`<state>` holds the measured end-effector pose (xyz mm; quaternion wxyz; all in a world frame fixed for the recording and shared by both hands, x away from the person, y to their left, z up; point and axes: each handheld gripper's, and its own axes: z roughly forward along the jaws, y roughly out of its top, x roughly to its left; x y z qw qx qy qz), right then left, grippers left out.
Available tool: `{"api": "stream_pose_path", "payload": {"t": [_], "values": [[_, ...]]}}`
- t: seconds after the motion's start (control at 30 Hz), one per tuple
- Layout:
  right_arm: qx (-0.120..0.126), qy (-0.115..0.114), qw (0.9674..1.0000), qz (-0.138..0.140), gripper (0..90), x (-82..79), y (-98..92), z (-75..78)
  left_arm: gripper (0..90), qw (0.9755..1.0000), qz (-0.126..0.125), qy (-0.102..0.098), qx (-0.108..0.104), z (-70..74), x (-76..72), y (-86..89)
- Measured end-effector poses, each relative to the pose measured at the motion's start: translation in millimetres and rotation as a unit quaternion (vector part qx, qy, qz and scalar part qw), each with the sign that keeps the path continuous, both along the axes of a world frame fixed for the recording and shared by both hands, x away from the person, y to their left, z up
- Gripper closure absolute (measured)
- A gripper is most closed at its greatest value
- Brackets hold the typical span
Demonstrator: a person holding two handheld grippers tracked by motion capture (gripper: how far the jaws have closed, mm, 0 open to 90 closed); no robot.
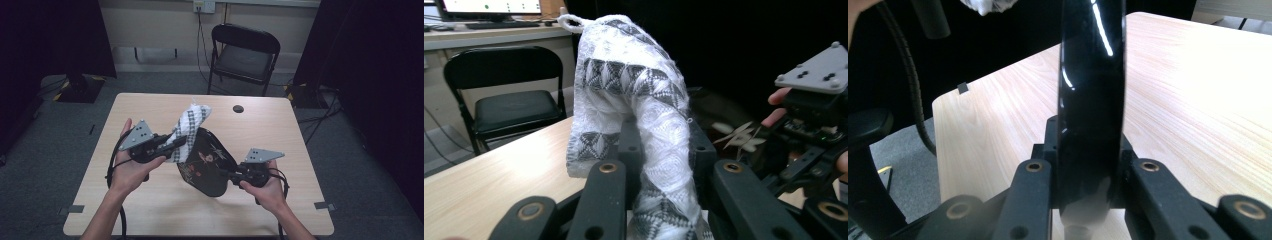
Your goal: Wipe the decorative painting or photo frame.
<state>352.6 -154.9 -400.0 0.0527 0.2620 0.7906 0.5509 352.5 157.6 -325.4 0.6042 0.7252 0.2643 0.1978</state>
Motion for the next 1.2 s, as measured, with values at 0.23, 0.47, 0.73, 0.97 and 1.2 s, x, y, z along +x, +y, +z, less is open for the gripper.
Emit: {"api": "stream_pose_path", "payload": {"t": [0.23,0.47,0.73,0.97,1.2], "values": [[-0.001,-0.003,1.0,-0.008,80.1,-0.5,0.2,-0.1,75.4,0.9999,0.007,0.008,-0.011,-10.7,1.0,-7.0],[0.002,-0.002,1.0,-0.008,78.7,-0.5,1.6,-0.8,74.3,0.9998,0.016,0.006,-0.004,-22.2,8.8,-6.5],[0.001,-0.004,0.9999,-0.014,79.3,0.3,0.4,-1.3,74.6,0.9995,0.013,0.025,-0.011,-27.0,13.0,-3.7],[0.0,-0.005,0.9998,-0.017,81.1,0.7,-0.4,-1.4,74.5,0.9995,-0.018,0.022,-0.017,-20.6,5.0,-13.9],[0.001,-0.004,0.9998,-0.018,80.9,0.9,-0.1,-1.5,74.3,0.9998,-0.01,0.015,-0.009,-24.7,8.6,-12.2]]}}
